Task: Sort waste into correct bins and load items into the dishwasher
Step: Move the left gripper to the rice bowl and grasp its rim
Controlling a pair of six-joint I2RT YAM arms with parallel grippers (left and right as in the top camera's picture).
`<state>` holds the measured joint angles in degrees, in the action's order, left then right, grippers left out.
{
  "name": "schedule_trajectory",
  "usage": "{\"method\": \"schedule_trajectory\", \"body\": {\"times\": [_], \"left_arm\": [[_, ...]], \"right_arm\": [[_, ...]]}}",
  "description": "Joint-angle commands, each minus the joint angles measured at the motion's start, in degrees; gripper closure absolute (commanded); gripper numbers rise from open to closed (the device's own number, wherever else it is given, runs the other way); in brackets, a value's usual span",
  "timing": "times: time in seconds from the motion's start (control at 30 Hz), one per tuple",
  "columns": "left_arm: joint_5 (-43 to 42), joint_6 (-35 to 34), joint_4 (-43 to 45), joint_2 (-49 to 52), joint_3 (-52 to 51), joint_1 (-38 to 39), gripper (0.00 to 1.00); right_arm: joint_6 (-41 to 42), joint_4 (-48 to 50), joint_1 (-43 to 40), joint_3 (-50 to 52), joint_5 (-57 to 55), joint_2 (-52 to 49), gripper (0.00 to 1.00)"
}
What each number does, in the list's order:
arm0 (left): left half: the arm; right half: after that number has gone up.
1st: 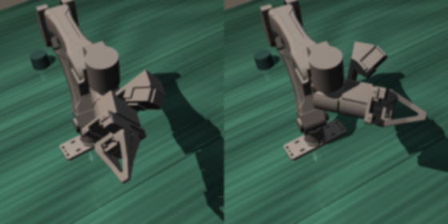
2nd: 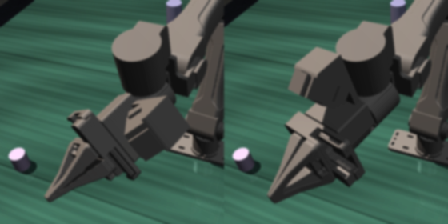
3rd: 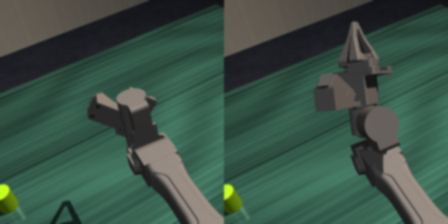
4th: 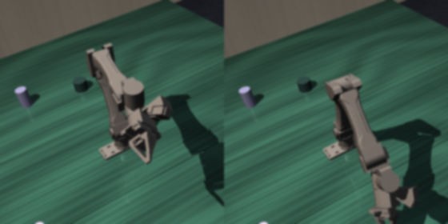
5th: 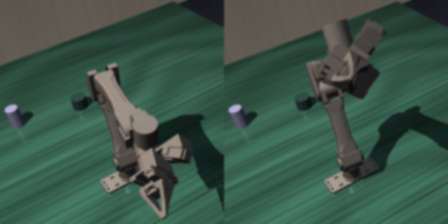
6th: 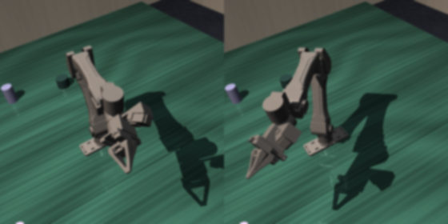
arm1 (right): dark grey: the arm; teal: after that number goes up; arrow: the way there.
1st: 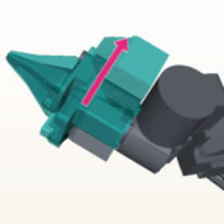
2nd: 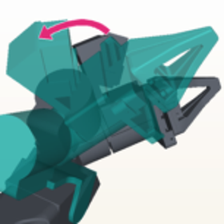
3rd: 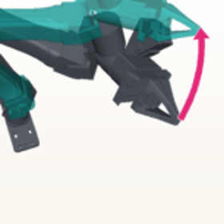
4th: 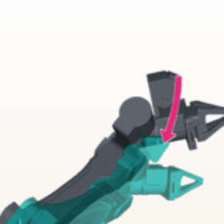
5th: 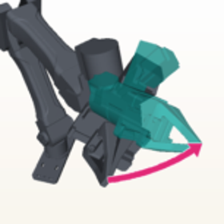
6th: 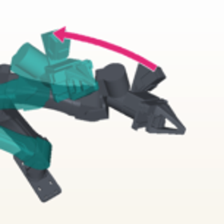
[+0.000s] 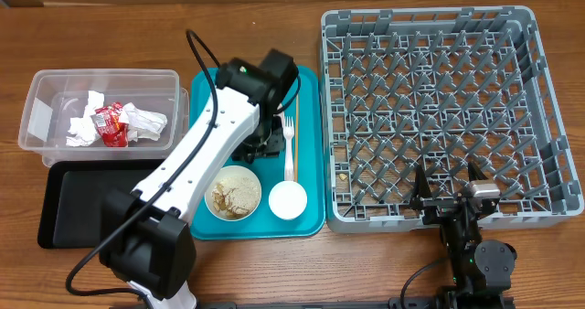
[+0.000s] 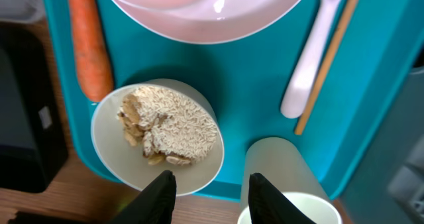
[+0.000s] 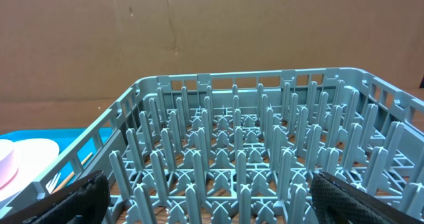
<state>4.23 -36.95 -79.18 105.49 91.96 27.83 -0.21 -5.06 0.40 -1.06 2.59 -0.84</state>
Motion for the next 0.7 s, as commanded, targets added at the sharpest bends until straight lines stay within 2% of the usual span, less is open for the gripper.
{"method": "schedule_trajectory", "body": {"times": [0.0, 0.67], "left_arm": [[-1.7, -1.0, 2.1, -0.2, -4.3, 0.4, 0.62], [-2.8, -3.7, 9.1, -0.2, -13.5, 0.4, 0.62]], "right_arm": [[0.2, 0.4, -0.2, 0.6, 0.1, 0.7, 0.00], [0.2, 0.4, -0.2, 0.6, 0.1, 0.7, 0.00]]}}
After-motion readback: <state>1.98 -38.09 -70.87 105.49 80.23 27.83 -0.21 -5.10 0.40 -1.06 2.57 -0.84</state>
